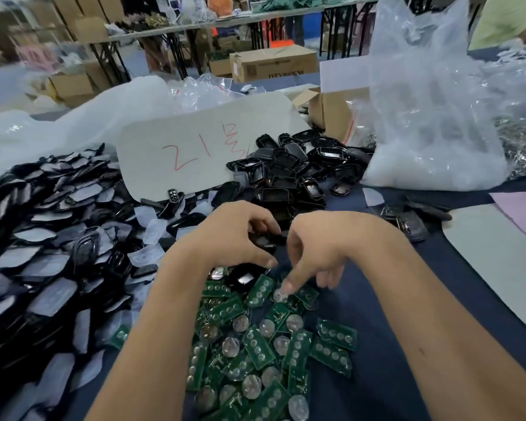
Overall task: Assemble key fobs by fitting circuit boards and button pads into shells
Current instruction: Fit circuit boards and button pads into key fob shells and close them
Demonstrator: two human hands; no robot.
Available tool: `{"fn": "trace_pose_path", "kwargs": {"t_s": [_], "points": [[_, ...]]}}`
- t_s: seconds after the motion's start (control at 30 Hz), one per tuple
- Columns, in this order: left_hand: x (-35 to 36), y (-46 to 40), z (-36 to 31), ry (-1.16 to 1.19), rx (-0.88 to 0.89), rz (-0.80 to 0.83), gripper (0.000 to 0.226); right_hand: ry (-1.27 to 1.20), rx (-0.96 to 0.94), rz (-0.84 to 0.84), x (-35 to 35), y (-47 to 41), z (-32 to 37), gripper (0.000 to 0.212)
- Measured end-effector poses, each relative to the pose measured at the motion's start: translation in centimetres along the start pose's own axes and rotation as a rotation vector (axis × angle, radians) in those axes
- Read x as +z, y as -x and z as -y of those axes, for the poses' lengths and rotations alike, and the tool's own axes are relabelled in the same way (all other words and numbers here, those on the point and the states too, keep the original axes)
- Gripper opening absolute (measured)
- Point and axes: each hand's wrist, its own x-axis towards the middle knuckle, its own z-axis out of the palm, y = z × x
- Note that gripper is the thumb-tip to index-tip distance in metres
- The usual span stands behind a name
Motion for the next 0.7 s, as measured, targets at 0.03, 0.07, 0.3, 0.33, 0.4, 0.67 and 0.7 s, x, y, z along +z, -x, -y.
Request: {"fn": "trace_pose_path", "kwargs": {"t_s": [0.03,0.07,0.3,0.33,0.4,0.67,0.7], "points": [[-0.2,0.1,0.2,-0.012,0.002,0.04,0.042,0.076,0.005,0.0,0.3,-0.2,0.6,0.054],[-0.2,0.1,0.3,-0.027,0.001,0.042,0.04,0.132,0.009,-0.014,0.6,-0.4,1.0,0.055],[-0.2,-0.2,2.0,0.117,0.019,-0.208,0.011,0.165,-0.105,-0.035,-0.2,-0.9,1.3,0.029],[-0.2,-0.1,2.2,0.169,0.017,-0.269,0.01,0.127,-0.119,-0.032,-0.5,-0.8,1.1,0.026],[0.0,0.0,2.6,0.302,-0.008,-0.372,0.013,-0.006,-0.132,-0.034,-1.1,-0.6,0.5,0.022],[0.8,0.0,4.3,0.671,-0.114,-0.577,0.01,-0.189,-0.363,-0.318,-3.0,-1.9,0.3,0.009],[0.9,0.0,4.3,0.745,-0.128,-0.562,0.006,-0.262,-0.411,-0.384,-3.0,-2.4,0.5,0.01]]}}
